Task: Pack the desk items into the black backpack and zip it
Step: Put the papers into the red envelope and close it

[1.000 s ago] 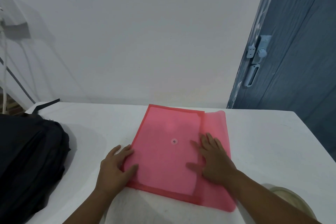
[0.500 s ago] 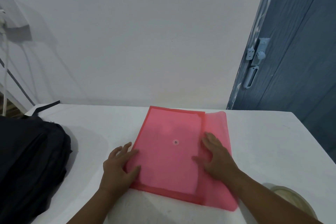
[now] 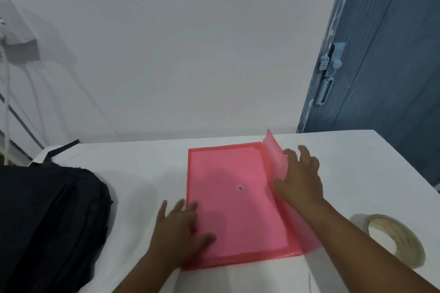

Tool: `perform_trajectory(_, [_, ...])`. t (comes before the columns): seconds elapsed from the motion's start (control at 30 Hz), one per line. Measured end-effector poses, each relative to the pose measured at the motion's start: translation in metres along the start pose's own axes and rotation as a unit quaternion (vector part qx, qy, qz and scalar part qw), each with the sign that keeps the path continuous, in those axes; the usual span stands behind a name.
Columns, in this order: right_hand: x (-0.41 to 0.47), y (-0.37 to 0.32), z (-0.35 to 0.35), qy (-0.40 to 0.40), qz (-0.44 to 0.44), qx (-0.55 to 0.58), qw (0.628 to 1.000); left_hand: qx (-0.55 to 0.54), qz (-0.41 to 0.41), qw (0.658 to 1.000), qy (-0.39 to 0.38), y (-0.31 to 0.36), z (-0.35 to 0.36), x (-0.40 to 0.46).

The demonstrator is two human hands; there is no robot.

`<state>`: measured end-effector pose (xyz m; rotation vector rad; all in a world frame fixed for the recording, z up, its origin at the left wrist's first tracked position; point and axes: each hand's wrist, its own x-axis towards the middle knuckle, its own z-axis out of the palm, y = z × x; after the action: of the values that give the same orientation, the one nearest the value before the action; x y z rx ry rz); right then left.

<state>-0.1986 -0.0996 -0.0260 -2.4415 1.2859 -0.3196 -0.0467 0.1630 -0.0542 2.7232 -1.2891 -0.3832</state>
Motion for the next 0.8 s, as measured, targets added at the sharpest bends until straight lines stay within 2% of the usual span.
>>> perform_trajectory(0.07, [-0.001,-0.015,0.000,-0.049,0.059,0.098,0.992,0.036,0.027,0.999,0.024,0.003,0.003,-0.008])
perform_trajectory(0.17, [-0.010,-0.043,0.002,-0.135,0.035,0.054,0.989,0.055,0.099,0.984,0.137,0.008,0.009,-0.015])
perform_trajectory(0.27, [-0.029,-0.060,0.025,-0.168,-0.052,-0.006,0.984,-0.015,0.132,0.988,0.076,0.004,0.017,-0.019])
perform_trajectory(0.33, [-0.044,-0.057,0.046,-0.189,-0.122,-0.017,0.974,-0.112,0.173,0.976,0.063,-0.003,0.019,-0.017])
perform_trajectory(0.4, [-0.059,-0.050,0.057,-0.209,-0.175,-0.014,0.962,-0.147,0.203,0.966,0.066,-0.016,0.022,-0.012])
perform_trajectory(0.47, [-0.068,-0.041,0.062,-0.129,-0.177,-0.014,0.976,-0.103,0.208,0.968,0.093,-0.028,0.023,-0.003])
perform_trajectory(0.57, [-0.076,-0.031,0.069,-0.024,-0.142,-0.058,0.988,-0.032,0.159,0.986,0.026,-0.032,0.011,0.003])
perform_trajectory(0.63, [-0.081,-0.026,0.078,0.015,-0.158,-0.052,0.986,-0.044,0.180,0.983,0.010,-0.031,0.006,0.001])
perform_trajectory(0.7, [-0.087,-0.024,0.084,0.037,-0.166,-0.020,0.985,-0.066,0.202,0.977,0.024,-0.035,0.005,0.006])
perform_trajectory(0.8, [-0.090,-0.021,0.086,0.055,-0.178,0.028,0.982,-0.107,0.190,0.974,0.058,-0.040,0.003,0.025])
